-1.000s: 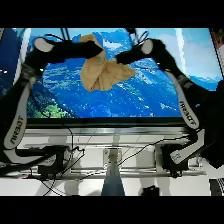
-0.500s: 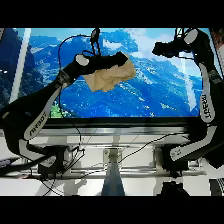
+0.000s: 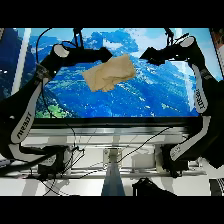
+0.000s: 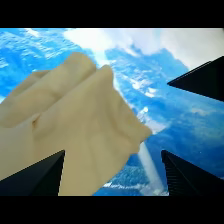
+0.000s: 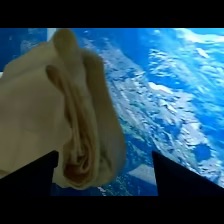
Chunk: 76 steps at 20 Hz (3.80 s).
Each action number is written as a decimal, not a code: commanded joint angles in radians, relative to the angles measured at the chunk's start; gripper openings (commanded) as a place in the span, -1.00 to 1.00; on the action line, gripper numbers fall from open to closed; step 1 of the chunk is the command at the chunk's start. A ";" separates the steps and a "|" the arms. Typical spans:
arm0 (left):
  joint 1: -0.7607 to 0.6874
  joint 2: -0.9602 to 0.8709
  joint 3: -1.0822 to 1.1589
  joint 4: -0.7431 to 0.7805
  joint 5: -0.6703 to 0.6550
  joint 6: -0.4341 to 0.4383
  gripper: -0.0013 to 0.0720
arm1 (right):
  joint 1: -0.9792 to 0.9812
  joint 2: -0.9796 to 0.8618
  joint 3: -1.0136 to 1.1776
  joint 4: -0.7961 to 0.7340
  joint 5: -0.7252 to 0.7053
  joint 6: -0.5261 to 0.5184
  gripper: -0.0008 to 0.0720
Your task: Fold the clothes and pants, and hang the long-sleeved shirts on hangers.
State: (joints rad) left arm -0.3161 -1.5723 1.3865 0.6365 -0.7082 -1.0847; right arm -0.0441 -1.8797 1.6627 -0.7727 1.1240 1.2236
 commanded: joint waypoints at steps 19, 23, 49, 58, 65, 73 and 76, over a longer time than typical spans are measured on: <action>0.031 0.009 0.001 0.029 -0.082 0.000 0.99 | 0.134 -0.157 0.000 0.060 0.035 0.190 0.86; 0.040 0.009 0.001 0.055 -0.090 0.000 0.98 | 0.178 -0.190 0.000 0.242 0.056 0.095 0.84; 0.268 0.385 0.001 0.515 -0.251 0.000 -0.02 | -0.549 0.698 0.109 -0.731 0.150 0.634 -0.93; 0.268 0.385 0.001 0.515 -0.251 0.000 -0.02 | -0.851 0.737 0.106 -0.832 0.554 0.676 -0.93; 0.268 0.385 0.001 0.515 -0.251 0.000 -0.02 | -0.853 0.743 0.107 -0.833 0.639 0.814 -0.88; 0.268 0.385 0.001 0.515 -0.251 0.000 -0.02 | -0.854 0.827 0.108 -0.908 0.677 1.126 0.94; 0.268 0.385 0.001 0.515 -0.251 0.000 -0.02 | -0.854 0.827 0.109 -0.911 0.692 1.131 0.94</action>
State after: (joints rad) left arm -0.0490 -1.1885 1.3865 1.1515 -0.9592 -1.0851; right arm -0.8970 -1.0611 1.7710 -1.6745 1.8023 2.3085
